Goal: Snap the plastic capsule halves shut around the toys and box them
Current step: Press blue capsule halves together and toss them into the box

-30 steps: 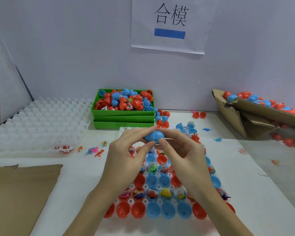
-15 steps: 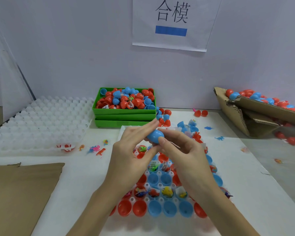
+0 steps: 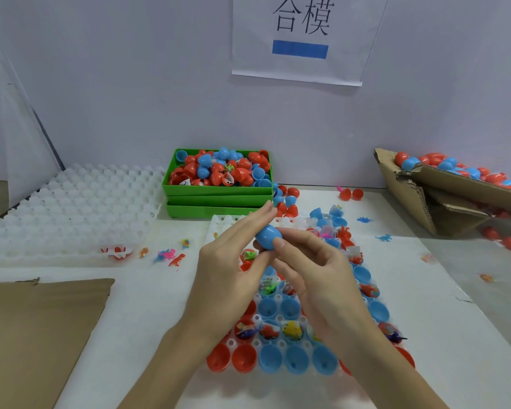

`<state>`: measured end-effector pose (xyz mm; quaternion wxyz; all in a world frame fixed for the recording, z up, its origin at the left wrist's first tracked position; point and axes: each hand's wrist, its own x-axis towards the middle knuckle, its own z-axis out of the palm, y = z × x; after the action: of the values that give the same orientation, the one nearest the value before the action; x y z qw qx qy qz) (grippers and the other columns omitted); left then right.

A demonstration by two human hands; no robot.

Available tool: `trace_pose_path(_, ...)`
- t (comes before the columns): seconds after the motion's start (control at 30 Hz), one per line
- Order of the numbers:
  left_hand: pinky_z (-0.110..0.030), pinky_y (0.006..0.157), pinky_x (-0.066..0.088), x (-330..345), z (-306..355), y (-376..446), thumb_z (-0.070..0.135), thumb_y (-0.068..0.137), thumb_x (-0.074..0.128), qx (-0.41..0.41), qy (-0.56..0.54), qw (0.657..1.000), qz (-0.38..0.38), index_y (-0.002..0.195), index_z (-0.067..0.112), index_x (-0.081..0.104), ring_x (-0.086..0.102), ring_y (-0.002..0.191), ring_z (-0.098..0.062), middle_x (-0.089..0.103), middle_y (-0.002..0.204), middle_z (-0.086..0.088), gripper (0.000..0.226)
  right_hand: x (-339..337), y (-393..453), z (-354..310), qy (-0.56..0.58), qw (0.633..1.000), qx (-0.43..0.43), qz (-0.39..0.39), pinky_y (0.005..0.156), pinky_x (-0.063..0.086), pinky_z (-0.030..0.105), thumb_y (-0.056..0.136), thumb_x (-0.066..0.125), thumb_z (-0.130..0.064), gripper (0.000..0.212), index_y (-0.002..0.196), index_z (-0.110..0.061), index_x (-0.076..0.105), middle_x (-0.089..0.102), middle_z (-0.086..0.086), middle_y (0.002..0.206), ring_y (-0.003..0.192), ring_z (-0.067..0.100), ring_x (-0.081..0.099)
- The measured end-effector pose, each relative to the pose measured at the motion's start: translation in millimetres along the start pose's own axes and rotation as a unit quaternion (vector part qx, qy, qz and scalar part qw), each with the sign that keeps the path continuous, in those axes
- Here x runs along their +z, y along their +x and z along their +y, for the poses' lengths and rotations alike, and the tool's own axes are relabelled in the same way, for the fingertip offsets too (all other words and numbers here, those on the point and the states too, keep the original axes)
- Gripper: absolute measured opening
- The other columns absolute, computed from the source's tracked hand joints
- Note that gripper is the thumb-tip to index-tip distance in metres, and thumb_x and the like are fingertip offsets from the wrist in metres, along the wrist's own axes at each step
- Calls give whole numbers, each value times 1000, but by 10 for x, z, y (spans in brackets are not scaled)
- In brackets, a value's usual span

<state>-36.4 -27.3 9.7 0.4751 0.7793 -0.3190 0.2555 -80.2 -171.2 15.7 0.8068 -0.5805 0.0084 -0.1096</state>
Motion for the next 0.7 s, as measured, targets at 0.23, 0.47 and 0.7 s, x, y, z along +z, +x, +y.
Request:
trace_pose_path(0.23,-12,115,36,62,-10,-19,-4,91,74,-12,-23,999,-25,153,12,50,43,144,4,52,155,9,69,-20,-3,23,-57,998,-8,17,97,57,36,89,79,-27,15,104,-28,81,79,0,108,110,18,73)
trace_pose_path(0.47,-17,115,40,108,17,-54,5,90,78,-26,7,999,-21,151,8,52,46,143,-4,56,152,1,67,-29,-25,51,-77,997,4,26,98,57,40,87,82,-28,15,102,-27,81,79,1,105,106,19,74)
trace_pose_path(0.7,-29,108,52,-7,46,6,4,93,75,-64,-101,993,-17,150,21,54,55,137,-1,61,147,13,63,-39,35,-11,172,970,101,-136,106,53,37,101,67,-17,37,135,-3,64,66,19,137,129,31,63)
